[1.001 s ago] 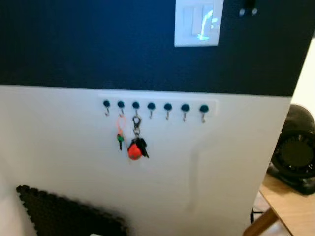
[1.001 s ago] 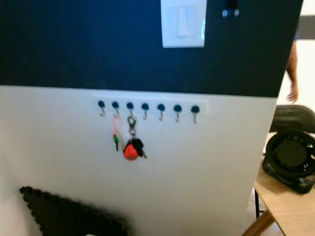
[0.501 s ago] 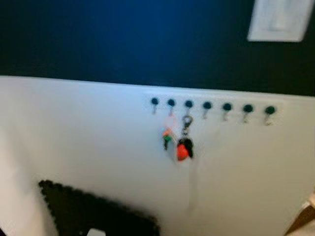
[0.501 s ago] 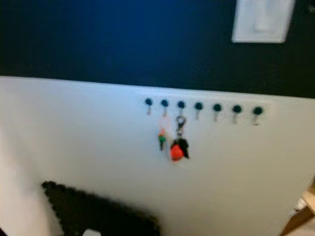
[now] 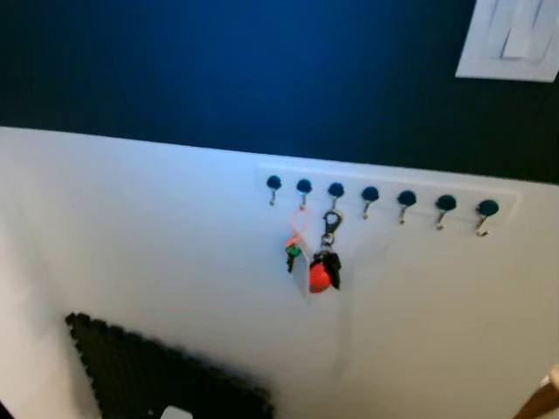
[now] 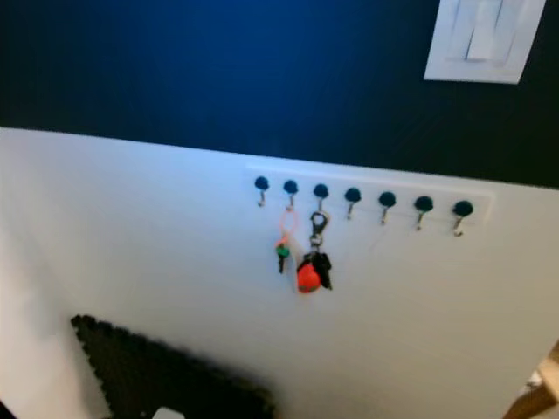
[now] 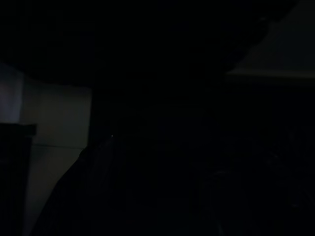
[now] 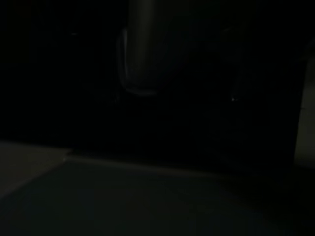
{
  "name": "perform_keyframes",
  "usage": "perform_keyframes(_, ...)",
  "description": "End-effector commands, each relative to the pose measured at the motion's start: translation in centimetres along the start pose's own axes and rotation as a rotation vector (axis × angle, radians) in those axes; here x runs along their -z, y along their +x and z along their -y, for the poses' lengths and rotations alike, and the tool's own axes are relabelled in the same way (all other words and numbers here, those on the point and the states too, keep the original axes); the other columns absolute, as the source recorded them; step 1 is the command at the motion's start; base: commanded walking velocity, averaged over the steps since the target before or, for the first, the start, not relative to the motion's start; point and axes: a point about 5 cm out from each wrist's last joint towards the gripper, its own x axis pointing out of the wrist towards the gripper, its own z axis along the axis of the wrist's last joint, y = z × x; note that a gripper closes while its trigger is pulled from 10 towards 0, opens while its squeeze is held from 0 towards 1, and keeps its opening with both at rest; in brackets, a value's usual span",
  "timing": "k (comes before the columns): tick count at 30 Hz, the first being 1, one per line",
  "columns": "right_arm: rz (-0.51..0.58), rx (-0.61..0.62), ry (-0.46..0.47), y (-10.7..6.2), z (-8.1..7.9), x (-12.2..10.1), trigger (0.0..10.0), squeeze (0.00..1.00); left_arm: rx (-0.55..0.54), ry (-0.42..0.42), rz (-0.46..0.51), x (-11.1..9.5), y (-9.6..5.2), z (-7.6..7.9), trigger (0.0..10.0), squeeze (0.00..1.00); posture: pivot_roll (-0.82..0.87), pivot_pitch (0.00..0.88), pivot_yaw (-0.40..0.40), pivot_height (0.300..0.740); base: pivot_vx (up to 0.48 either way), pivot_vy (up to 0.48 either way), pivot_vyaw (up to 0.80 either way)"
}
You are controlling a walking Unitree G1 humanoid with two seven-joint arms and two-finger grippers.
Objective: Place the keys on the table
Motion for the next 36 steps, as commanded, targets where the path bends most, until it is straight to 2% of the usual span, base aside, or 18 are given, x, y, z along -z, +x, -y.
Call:
perform_keyframes(1,0.006,0.003,0.011,0.0,0.1,0.0,10.0,0.00,-0.003,-0.003,0.010,0.0,-0.1,-0.1,10.0,0.00,0.08,0.000,0.043,0.740,0.000,0.000,0.00)
perform_keyframes(7,0.038,-0.028,-0.030,0.2,-0.4,-0.8,10.0,0.00,0.001,-0.011,0.014,0.1,-0.1,-0.1,10.0,0.00,0.08,0.000,0.039,0.740,0.000,0.000,0.00)
perform_keyframes(11,0.112,-0.091,-0.146,0.4,-1.4,-2.1,10.0,0.00,0.004,-0.014,0.041,0.0,-0.3,-0.2,10.0,0.00,0.07,0.000,0.038,0.740,0.000,0.000,0.00)
perform_keyframes(13,0.176,-0.125,-0.218,0.3,-1.9,-3.1,10.0,0.00,0.005,-0.007,0.072,-0.3,-0.4,-0.5,10.0,0.00,0.07,0.000,0.039,0.740,0.000,0.000,0.00)
perform_keyframes(15,0.287,-0.170,-0.300,0.1,-2.6,-4.4,10.0,0.00,0.025,-0.003,0.128,-0.8,-0.7,-0.7,10.0,0.00,0.07,0.000,0.041,0.740,0.000,0.000,0.00)
perform_keyframes(17,0.320,-0.184,-0.318,0.0,-2.8,-4.7,10.0,0.00,0.033,-0.002,0.146,-0.9,-0.8,-0.8,10.0,0.00,0.07,0.000,0.041,0.740,0.000,0.000,0.00)
perform_keyframes(19,0.411,-0.224,-0.371,-0.4,-3.4,-5.7,10.0,0.00,0.068,0.034,0.206,-1.1,-1.2,-0.8,10.0,0.00,0.08,0.000,0.041,0.740,0.000,0.000,0.00)
perform_keyframes(21,0.434,-0.228,-0.391,-0.5,-3.4,-5.9,10.0,0.00,0.078,0.043,0.217,-1.1,-1.4,-0.8,10.0,0.00,0.08,0.000,0.041,0.740,0.000,0.000,0.00)
perform_keyframes(22,0.518,-0.217,-0.450,-0.9,-3.5,-6.7,10.0,0.00,0.100,0.066,0.278,-1.5,-1.7,-0.5,10.0,0.00,0.08,0.000,0.039,0.740,0.000,0.000,0.00)
perform_keyframes(23,0.518,-0.217,-0.450,-0.9,-3.5,-6.7,10.0,0.00,0.100,0.066,0.278,-1.5,-1.7,-0.5,10.0,0.00,0.08,0.000,0.039,0.740,0.000,0.000,0.00)
perform_keyframes(24,0.592,-0.210,-0.478,-1.3,-3.7,-7.5,10.0,0.00,0.114,0.075,0.336,-2.1,-2.0,-0.3,10.0,0.00,0.08,0.000,0.039,0.740,0.000,0.000,0.00)
perform_keyframes(25,0.592,-0.210,-0.478,-1.3,-3.7,-7.5,10.0,0.00,0.114,0.075,0.336,-2.1,-2.0,-0.3,10.0,0.00,0.08,0.000,0.039,0.740,0.000,0.000,0.00)
perform_keyframes(26,0.656,-0.221,-0.487,-1.7,-4.0,-8.1,10.0,0.00,0.115,0.070,0.386,-2.8,-2.2,-0.4,10.0,0.00,0.08,0.000,0.039,0.740,0.000,0.000,0.00)
perform_keyframes(28,0.685,-0.232,-0.491,-1.9,-4.2,-8.3,10.0,0.00,0.115,0.067,0.406,-3.1,-2.3,-0.4,10.0,0.00,0.08,0.000,0.039,0.740,0.000,0.000,0.00)
perform_keyframes(30,0.801,-0.275,-0.507,-2.7,-5.0,-9.4,10.0,0.00,0.115,0.043,0.495,-4.6,-2.9,-0.4,10.0,0.00,0.08,0.000,0.038,0.740,0.000,0.000,0.00)
perform_keyframes(31,0.801,-0.275,-0.507,-2.7,-5.0,-9.4,10.0,0.00,0.115,0.043,0.495,-4.6,-2.9,-0.4,10.0,0.00,0.08,0.000,0.038,0.740,0.000,0.000,0.00)
perform_keyframes(33,0.936,-0.313,-0.483,-3.9,-5.8,-11.1,10.0,0.00,0.121,0.032,0.618,-6.4,-3.8,-0.2,10.0,0.00,0.09,0.000,0.037,0.740,0.000,0.000,0.00)
perform_keyframes(36,1.056,-0.364,-0.443,-5.1,-6.7,-12.8,10.0,0.00,0.135,0.023,0.721,-8.2,-4.7,0.2,10.0,0.00,0.08,0.000,0.036,0.740,0.000,0.000,0.00)
